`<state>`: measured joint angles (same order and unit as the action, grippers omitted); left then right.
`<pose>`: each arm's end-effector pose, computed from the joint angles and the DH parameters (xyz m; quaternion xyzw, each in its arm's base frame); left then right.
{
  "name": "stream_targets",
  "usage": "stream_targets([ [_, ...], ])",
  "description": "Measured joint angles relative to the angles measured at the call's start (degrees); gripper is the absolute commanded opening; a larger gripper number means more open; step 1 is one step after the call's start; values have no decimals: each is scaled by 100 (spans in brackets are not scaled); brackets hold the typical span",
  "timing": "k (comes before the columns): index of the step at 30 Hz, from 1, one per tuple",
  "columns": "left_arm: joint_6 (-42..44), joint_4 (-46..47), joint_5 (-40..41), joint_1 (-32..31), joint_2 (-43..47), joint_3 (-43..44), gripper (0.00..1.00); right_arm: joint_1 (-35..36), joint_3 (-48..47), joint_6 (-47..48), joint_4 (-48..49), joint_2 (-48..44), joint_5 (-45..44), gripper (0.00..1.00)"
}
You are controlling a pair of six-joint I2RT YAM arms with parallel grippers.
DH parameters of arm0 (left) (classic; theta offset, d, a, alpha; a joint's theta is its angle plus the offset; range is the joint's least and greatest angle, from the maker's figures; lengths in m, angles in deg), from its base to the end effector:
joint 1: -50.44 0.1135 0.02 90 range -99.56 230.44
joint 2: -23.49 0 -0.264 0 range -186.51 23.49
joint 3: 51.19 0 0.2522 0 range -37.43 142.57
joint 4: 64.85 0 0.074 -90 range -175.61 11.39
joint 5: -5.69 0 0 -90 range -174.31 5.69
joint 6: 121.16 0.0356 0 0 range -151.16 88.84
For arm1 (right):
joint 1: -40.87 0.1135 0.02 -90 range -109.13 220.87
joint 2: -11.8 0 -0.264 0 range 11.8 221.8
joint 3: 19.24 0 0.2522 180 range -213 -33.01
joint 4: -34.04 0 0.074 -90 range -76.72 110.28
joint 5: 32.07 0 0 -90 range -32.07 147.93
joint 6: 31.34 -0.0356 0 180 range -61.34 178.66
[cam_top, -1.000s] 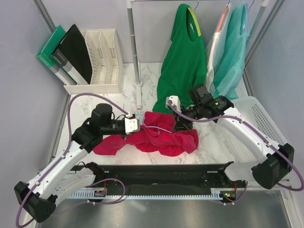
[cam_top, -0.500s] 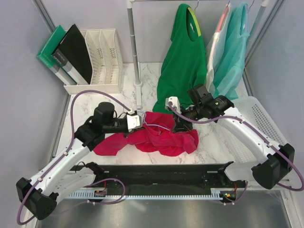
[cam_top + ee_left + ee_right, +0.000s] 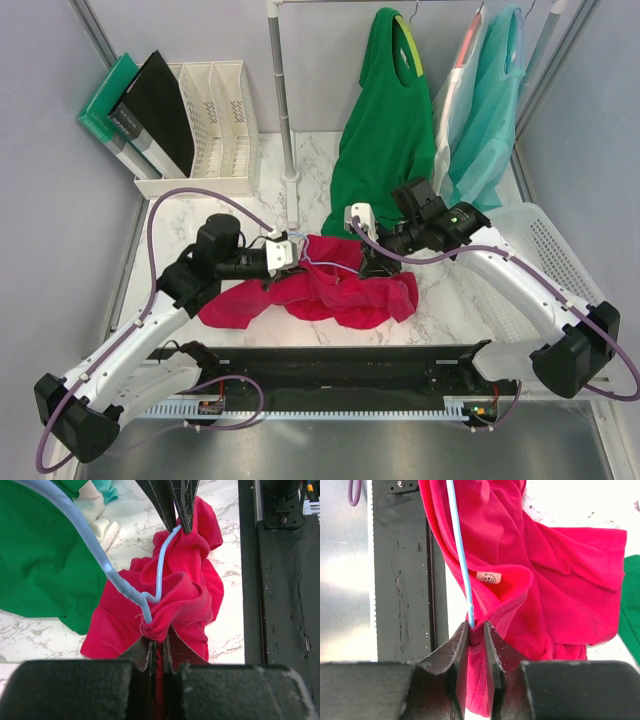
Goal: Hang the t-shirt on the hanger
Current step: Place the T-shirt on the hanger, then place the hanger at the clothesline.
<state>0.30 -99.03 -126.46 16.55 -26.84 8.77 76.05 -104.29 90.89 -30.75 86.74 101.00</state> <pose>0.1456 -0.1266 0.3172 0.5874 0.5558 -0.3131 0.4979 0.1965 0.1682 0.3311 -0.5845 0.6756 0.3569 0.2731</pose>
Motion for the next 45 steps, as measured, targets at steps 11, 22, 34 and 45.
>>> stream_targets([
  [11, -136, 37, 192, 7, -61, 4, 50, 105, 0, -107, 131, -13, -136, 0],
  [22, 1137, -1891, 280, 1554, 518, 17, 57, 52, 0, -127, 175, -444, -466, 0],
  [34, 2487, -2916, -673, 2905, 723, -129, 65, 20, -131, -166, 39, -551, -542, 0],
  [45, 1082, -1001, -804, 1652, 1097, 66, 65, 20, -640, -774, 85, -555, -326, 0],
])
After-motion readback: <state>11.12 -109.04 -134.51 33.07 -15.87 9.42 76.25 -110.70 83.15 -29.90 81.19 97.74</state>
